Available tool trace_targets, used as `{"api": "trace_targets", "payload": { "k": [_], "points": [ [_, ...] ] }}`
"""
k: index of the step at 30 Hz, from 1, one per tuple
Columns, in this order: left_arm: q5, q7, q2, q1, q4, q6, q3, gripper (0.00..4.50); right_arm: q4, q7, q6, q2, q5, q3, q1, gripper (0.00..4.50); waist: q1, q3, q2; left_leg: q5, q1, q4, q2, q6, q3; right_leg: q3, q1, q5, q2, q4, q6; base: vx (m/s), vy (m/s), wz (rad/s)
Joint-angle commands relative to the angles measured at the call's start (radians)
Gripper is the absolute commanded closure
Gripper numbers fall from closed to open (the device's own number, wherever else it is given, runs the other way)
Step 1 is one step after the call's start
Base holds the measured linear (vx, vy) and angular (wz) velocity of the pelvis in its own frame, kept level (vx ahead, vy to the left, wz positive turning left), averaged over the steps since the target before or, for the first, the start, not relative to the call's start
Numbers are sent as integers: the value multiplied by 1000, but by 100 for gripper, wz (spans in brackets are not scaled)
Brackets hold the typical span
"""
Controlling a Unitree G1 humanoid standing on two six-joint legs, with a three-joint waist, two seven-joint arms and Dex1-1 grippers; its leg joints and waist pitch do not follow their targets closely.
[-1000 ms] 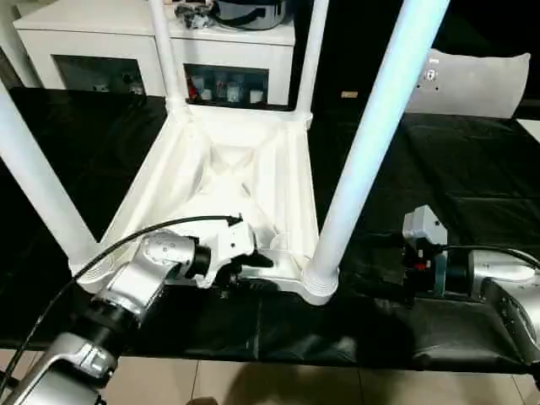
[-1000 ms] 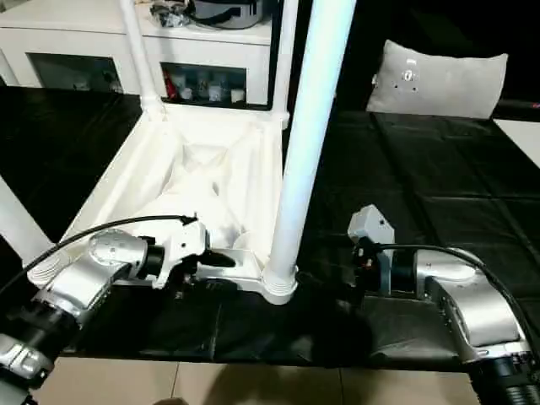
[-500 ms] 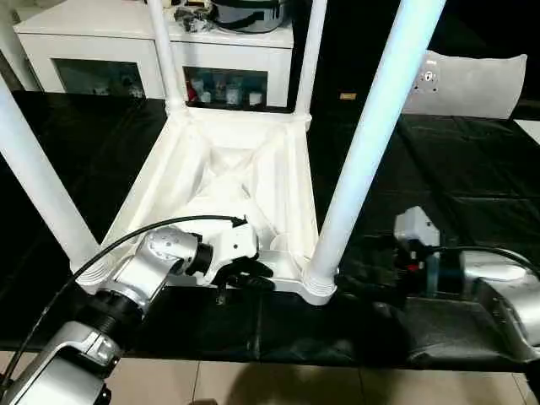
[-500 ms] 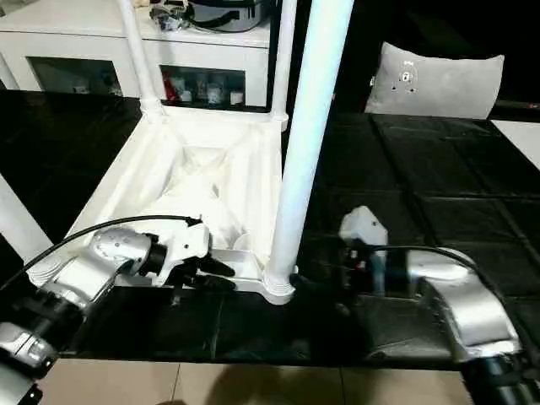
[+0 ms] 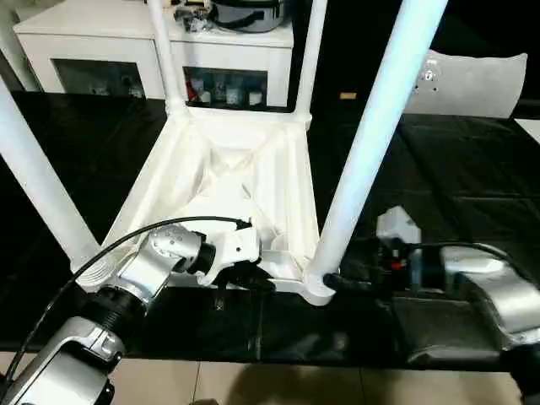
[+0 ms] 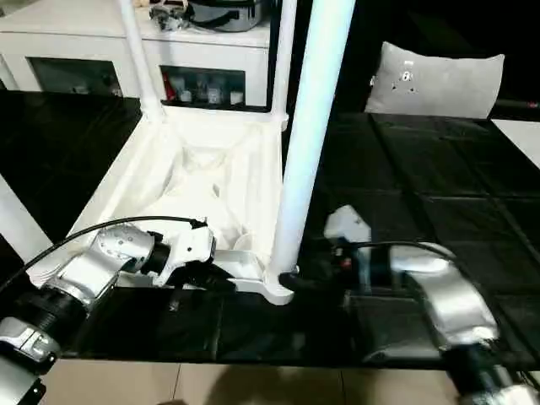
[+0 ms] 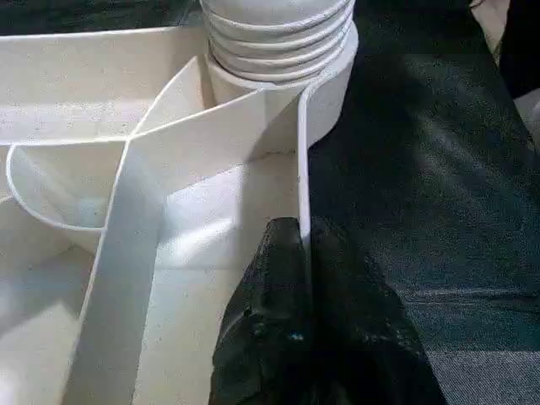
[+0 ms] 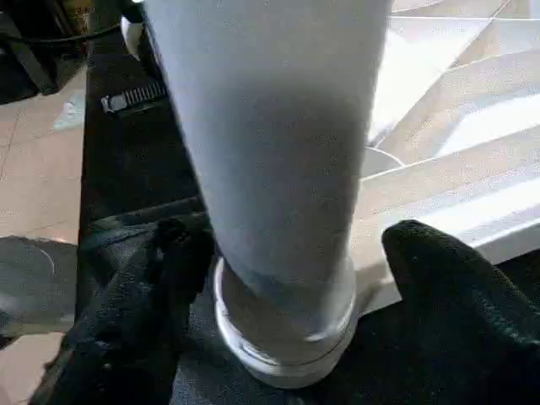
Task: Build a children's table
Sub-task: Rotate leg to tighten
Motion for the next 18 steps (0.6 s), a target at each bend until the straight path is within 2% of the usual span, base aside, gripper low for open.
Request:
{"api": "trace_targets", "payload": {
  "k": [1, 2, 4, 8, 16, 17, 18],
  "points": [
    [6, -8, -7, 13, 12, -1, -16, 450, 42, 7, -18, 2, -16, 12, -38, 108, 1, -52, -4, -265, 3, -75, 72, 36, -36, 65, 35, -524, -115, -104, 10, 0, 0, 0],
    [6, -9, -8, 14, 13, -3, -16, 450, 57, 9, -23, 6, -17, 14, -46, 120, 3, -52, -13, -248, 4, -74, 71, 43, -31, 70, 33, -512, -115, -102, 6, 0, 0, 0],
    [9, -10, -10, 14, 16, -7, -14, 450, 86, 19, -30, 20, -17, 16, -60, 141, 6, -51, -7, -235, 1, -73, 69, 48, -30, 70, 34, -521, -116, -100, -5, 0, 0, 0],
    [16, -12, -14, 13, 24, -10, -8, 450, 106, 39, -41, 32, -14, 21, -68, 175, 9, -51, -5, -236, 3, -77, 76, 45, -32, 72, 34, -511, -115, -98, -7, 0, 0, 0],
    [7, 12, -33, 8, 33, 20, 13, 450, 107, 81, -22, 41, 27, 14, -55, 237, 7, -49, -5, -258, 7, -77, 75, 37, -31, 72, 32, -543, -116, -103, -3, 0, 0, 0],
    [-3, 29, -46, 8, 28, 40, 25, 450, 96, 82, -13, 47, 38, 7, -43, 241, 8, -49, 0, -257, 7, -77, 75, 38, -31, 73, 33, -538, -117, -103, -6, 0, 0, 0],
    [-3, 29, -46, 8, 28, 40, 25, 450, 96, 82, -13, 47, 38, 7, -43, 243, 8, -49, -2, -256, 7, -78, 76, 37, -32, 73, 33, -535, -117, -102, -7, 0, 0, 0]
  ]
}}
